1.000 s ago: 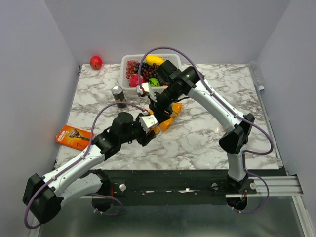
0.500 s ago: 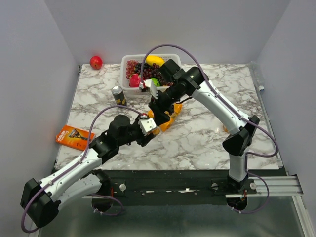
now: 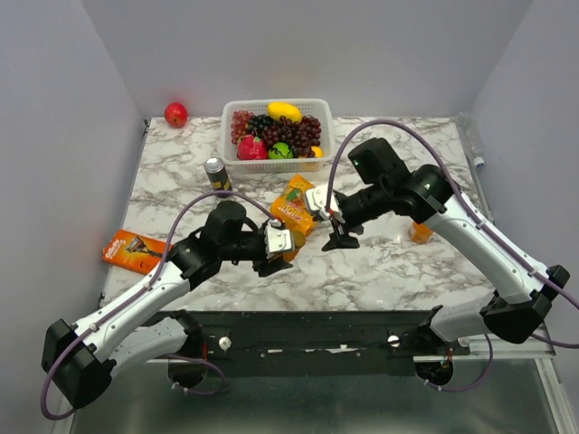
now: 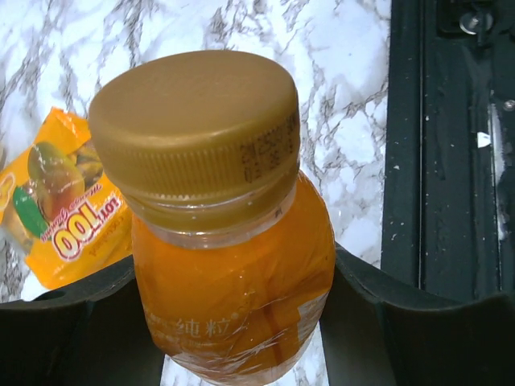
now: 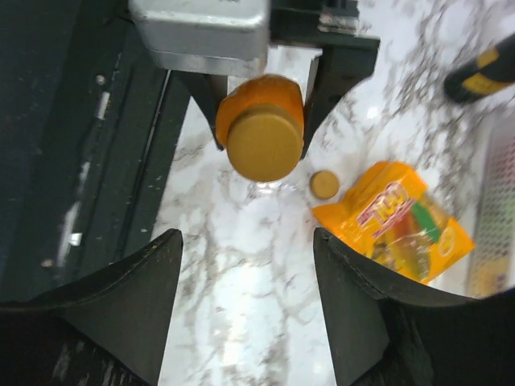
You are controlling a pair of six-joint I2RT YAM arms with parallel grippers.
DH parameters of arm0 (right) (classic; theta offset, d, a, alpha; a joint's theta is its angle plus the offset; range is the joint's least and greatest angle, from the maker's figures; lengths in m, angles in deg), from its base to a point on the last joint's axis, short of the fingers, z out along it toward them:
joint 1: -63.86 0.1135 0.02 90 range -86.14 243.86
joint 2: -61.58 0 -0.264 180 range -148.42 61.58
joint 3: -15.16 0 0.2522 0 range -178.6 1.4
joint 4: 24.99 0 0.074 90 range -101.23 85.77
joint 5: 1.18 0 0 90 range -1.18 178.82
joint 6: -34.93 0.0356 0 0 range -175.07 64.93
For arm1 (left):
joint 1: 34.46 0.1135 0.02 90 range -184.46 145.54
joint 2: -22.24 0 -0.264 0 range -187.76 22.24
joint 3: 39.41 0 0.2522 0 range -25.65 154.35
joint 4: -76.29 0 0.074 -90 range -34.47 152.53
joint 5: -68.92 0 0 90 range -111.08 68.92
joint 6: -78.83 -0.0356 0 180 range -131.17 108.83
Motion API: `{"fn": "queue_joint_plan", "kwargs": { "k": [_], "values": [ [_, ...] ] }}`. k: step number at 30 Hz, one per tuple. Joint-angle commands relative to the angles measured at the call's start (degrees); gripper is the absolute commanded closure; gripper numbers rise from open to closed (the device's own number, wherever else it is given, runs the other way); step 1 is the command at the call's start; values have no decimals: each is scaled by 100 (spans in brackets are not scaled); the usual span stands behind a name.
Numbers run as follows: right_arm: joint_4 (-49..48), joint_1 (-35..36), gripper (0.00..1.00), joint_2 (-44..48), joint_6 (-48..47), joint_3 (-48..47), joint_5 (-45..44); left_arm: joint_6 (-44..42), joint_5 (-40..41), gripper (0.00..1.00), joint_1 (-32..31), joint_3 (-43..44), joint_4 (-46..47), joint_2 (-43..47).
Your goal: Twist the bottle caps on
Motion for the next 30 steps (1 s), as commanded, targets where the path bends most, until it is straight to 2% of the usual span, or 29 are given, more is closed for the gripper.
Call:
{"fn": "queue_joint_plan", "kwargs": {
  "k": [1, 7, 10, 20, 26, 30],
  "values": [
    [-1357, 181, 26, 130, -1117, 423, 175, -418, -748, 100, -14, 470, -567, -251],
    [-1235, 269, 28, -143, -1336, 195, 614, -515, -792, 100, -5, 725, -831, -418],
    [-928, 374, 30, -134, -1835, 274, 747, -489, -792, 100, -5, 805, -911, -462],
    [143, 471, 37, -344, -2664, 90, 703, -472, -722, 100, -5, 875, -858, -480],
    [225, 471, 40, -459, -2630, -7, 773, -340, -678, 100, -5, 857, -647, -497],
    [93, 462, 46, -494, -2454, -7, 791, -313, -678, 100, -5, 866, -603, -523]
  ]
}}
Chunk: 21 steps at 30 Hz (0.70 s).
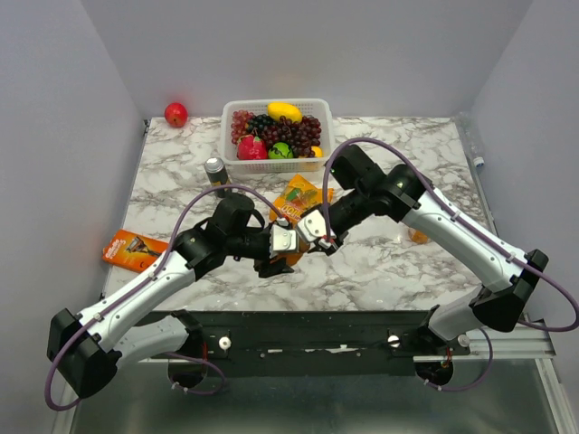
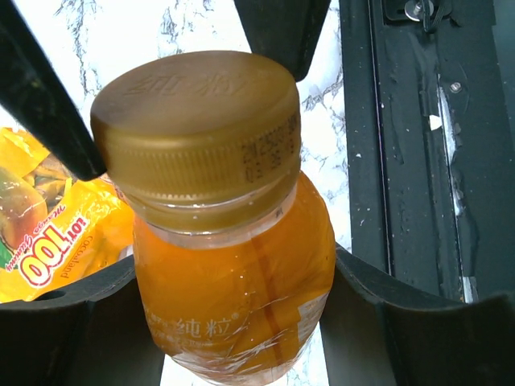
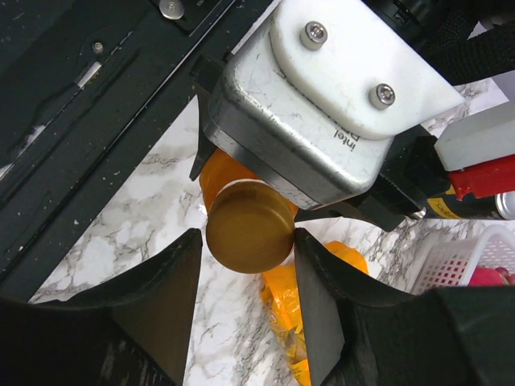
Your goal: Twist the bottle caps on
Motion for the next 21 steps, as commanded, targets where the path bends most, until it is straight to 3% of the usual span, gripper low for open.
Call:
{"fn": "queue_joint_plan", "kwargs": {
  "k": [1, 5, 13, 21],
  "values": [
    [156, 32, 48, -85, 115, -156, 247, 76, -95, 100, -5, 167, 302, -3],
    [-10, 32, 50, -86, 334, -138, 264, 128, -42, 100, -5, 158, 363, -12],
    [-327, 32, 73, -314, 1564, -252, 177, 445, 213, 100, -5, 97, 723, 32],
    [-222, -47, 78, -867, 3076, -701, -87, 831, 714, 100, -5, -9, 1180, 120]
  ]
}}
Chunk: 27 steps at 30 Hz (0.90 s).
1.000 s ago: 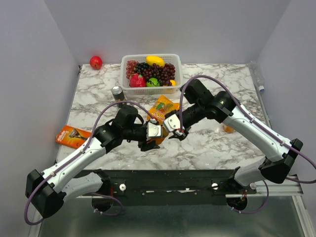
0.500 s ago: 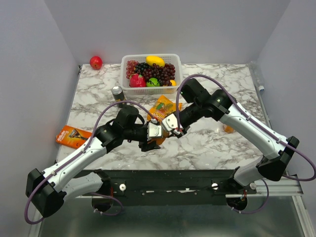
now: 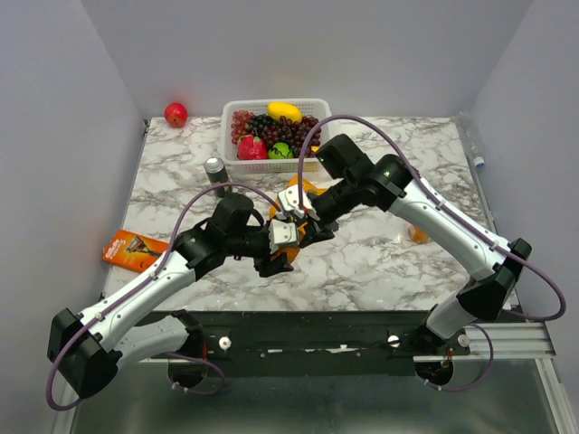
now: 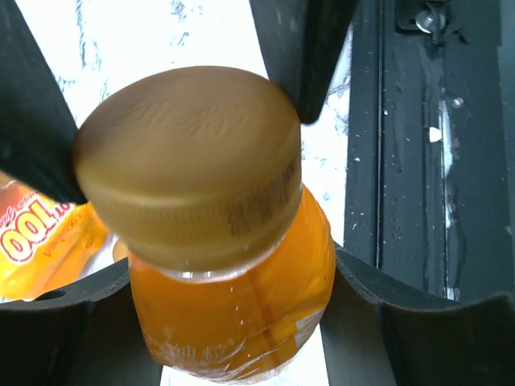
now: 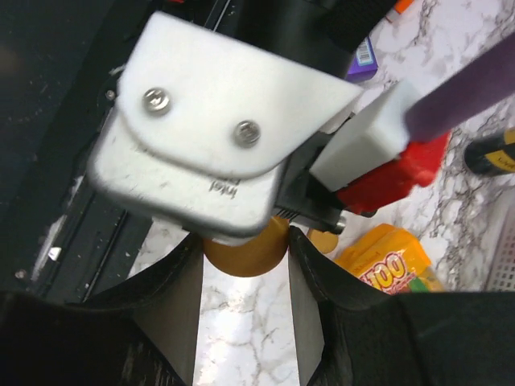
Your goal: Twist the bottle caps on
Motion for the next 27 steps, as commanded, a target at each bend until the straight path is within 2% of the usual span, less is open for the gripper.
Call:
{"fn": "queue_joint_plan", "kwargs": {
  "k": [1, 12, 13, 14, 15, 16, 18, 22, 27],
  "values": [
    [-126, -19, 79, -341, 1341, -161, -41, 359, 641, 100, -16, 17, 1119, 118],
    [-170, -98, 82, -315, 1535, -126, -243, 440, 809, 100, -16, -62, 1138, 162],
    [-161, -168, 83, -306, 1562, -126, -244, 422, 853, 91, -16, -62, 1094, 170],
    [-74, -203, 83, -297, 1571, -126, -270, 413, 906, 75, -7, -79, 1067, 179],
    [-4, -230, 85, -297, 1553, -126, -305, 413, 993, 58, -7, -114, 1067, 223],
    [102, -282, 85, -280, 1510, -160, -340, 456, 1168, 31, -7, -202, 1093, 249],
    [418, -353, 86, -218, 1386, -213, -559, 500, 1415, 1, -7, -395, 1260, 354],
    [805, -703, 87, -69, 1272, -161, -1069, 378, 2003, 1, 36, -658, 1322, 399],
    [955, -1380, 88, -235, 1228, -274, -1737, 26, 2277, 1, 221, -879, 1120, 539]
  ]
}}
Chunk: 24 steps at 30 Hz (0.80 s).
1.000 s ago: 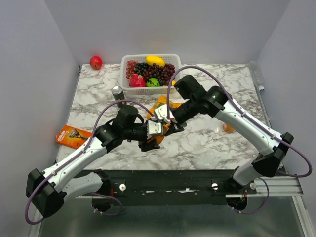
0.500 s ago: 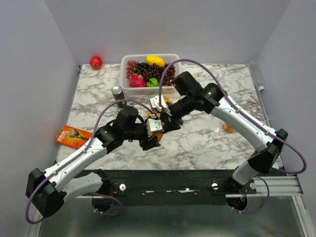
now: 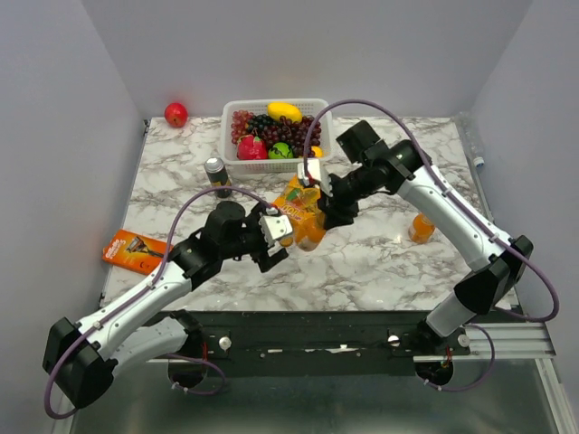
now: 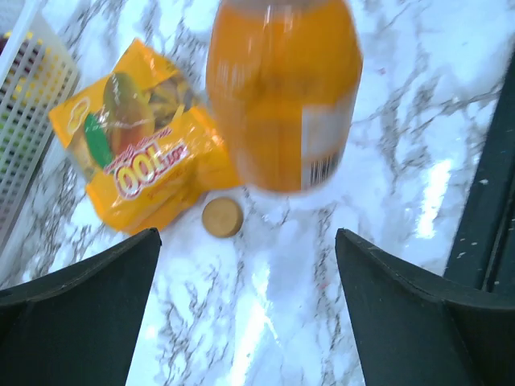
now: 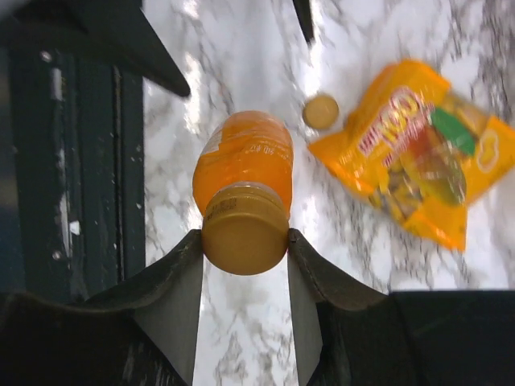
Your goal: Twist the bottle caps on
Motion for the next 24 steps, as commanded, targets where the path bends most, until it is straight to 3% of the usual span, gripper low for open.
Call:
{"fn": "queue_joint_plan", "kwargs": {
  "k": [1, 14, 19, 24],
  "values": [
    [415, -729, 89, -235, 13, -235, -837, -332, 588, 1, 210, -213, -54, 177],
    [503, -2533, 90, -2441, -225, -2229, -2454, -245, 166, 1, 781, 104, -485, 106],
    [433, -2876, 89, -2890, -67, -2381, -2561, -210, 87, 1, 896, 147, -494, 63],
    [213, -2903, 87, -2838, 74, -1960, -2341, -166, 25, 1, 975, 192, -529, -8]
  ]
}}
